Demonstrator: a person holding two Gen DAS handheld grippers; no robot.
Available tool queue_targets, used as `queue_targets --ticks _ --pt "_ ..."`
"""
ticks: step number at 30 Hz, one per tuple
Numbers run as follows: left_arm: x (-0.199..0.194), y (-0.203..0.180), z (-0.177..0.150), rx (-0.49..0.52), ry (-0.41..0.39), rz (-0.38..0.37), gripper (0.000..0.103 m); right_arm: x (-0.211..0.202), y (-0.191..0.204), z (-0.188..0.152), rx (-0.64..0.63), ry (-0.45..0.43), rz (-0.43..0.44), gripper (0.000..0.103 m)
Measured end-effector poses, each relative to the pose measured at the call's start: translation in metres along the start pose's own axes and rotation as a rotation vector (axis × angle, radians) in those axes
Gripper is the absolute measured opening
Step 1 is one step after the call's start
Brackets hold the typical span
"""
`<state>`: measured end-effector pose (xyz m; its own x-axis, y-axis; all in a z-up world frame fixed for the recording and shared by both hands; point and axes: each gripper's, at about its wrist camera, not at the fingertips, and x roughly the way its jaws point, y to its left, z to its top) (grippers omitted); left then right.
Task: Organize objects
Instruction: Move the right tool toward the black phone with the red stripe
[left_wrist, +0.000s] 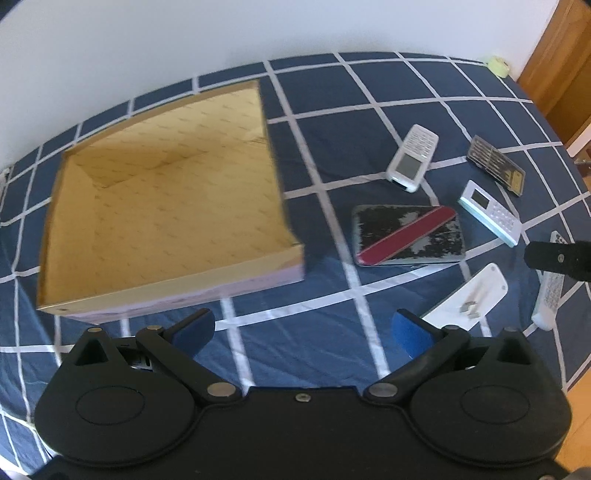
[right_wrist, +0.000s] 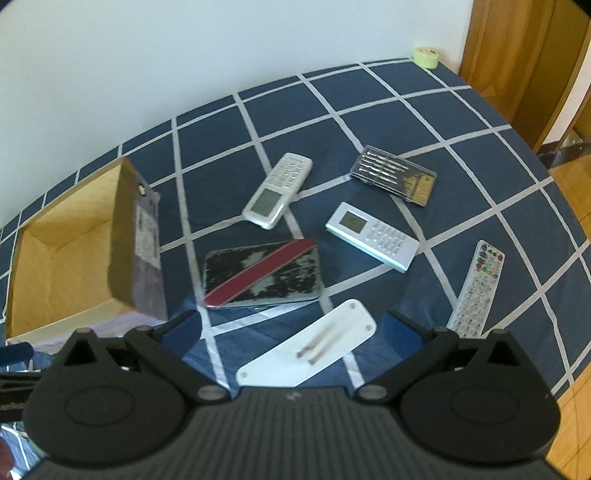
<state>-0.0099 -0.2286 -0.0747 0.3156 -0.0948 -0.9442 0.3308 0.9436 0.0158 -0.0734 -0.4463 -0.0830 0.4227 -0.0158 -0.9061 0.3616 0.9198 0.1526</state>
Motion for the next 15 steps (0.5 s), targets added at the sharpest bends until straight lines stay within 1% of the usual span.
queue_targets --ticks 4,10,15 --pt "0.01 -0.014 0.009 -0.007 0.009 0.009 0.103 0.012 -0.014 0.011 0.003 0.025 0.032 0.103" --pt "0.026 -0.035 0.022 0.005 0.027 0.022 0.103 0.031 -0.024 0.023 -0.002 0.062 0.077 0.103" --pt "0.04 -0.049 0.035 0.027 0.052 0.021 0.103 0.046 -0.029 0.034 0.002 0.083 0.094 0.103"
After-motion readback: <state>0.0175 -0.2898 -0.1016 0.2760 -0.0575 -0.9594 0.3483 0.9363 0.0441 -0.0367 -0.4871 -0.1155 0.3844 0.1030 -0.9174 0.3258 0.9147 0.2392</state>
